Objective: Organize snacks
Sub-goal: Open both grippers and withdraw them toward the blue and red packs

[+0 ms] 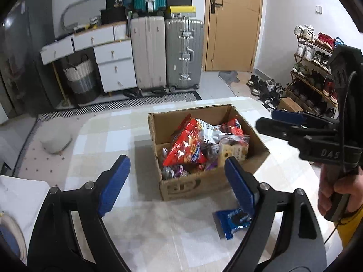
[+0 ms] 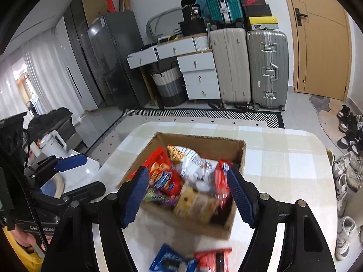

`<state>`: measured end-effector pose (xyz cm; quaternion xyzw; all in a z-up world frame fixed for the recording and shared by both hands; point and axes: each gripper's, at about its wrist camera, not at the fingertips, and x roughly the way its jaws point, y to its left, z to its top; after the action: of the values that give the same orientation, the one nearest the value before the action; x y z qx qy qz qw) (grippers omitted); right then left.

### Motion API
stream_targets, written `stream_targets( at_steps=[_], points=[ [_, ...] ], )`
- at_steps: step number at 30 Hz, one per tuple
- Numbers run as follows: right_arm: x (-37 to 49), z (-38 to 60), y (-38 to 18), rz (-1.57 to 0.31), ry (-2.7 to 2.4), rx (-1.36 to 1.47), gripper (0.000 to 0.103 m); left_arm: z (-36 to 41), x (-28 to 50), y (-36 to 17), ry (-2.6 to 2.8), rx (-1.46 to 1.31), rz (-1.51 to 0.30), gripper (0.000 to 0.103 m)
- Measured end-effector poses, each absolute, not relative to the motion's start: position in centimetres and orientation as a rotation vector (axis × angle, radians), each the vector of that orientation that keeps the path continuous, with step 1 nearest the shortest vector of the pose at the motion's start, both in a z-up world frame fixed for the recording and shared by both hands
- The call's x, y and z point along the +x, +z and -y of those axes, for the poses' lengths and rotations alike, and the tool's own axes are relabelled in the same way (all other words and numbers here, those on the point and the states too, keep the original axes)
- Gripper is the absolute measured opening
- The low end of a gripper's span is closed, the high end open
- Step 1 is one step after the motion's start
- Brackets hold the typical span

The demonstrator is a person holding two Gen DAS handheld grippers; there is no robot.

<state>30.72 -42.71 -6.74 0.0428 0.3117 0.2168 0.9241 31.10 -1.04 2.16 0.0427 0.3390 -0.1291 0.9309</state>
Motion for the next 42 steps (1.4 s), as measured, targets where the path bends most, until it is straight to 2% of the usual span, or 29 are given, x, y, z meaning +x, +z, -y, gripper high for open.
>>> stream_targets(
  at_steps=[4, 12, 15, 20, 29, 35, 42],
  points=[
    [26.8, 44.5, -6.5, -0.606, 0.427, 0.121, 0.081, 1.0, 26.8, 3.3, -0.252, 0.095, -0.664, 0.084],
    [18.0, 45.3, -6.0, -0.553, 0.478, 0.174, 0.081, 1.3, 18.9, 4.9, -0.248, 0.115, -0.624, 0.087],
    [14.7, 45.1, -5.7, -0.518, 0.482, 0.179, 0.082, 0.9, 15.4, 5.5, -0.245, 0.099, -0.6, 0.103],
    [9.8, 44.4, -5.0, -0.476, 0.469, 0.121, 0.085, 0.1, 9.9, 6.3, -0.244, 0.071, -0.546, 0.102],
    [1.4, 43.0, -6.2, -0.296, 0.426, 0.011, 0.101, -2.2, 4.5, 4.5, -0.199, 0.001, -0.577, 0.102],
    [-1.4, 41.8, -8.1, -0.259, 0.462, -0.012, 0.102, -3.1, 3.3, 2.6, -0.144, -0.018, -0.606, 0.102],
    [-1.8, 40.0, -10.3, -0.279, 0.479, -0.076, 0.102, -3.5, 5.5, 1.5, -0.123, -0.047, -0.644, 0.102]
  ],
)
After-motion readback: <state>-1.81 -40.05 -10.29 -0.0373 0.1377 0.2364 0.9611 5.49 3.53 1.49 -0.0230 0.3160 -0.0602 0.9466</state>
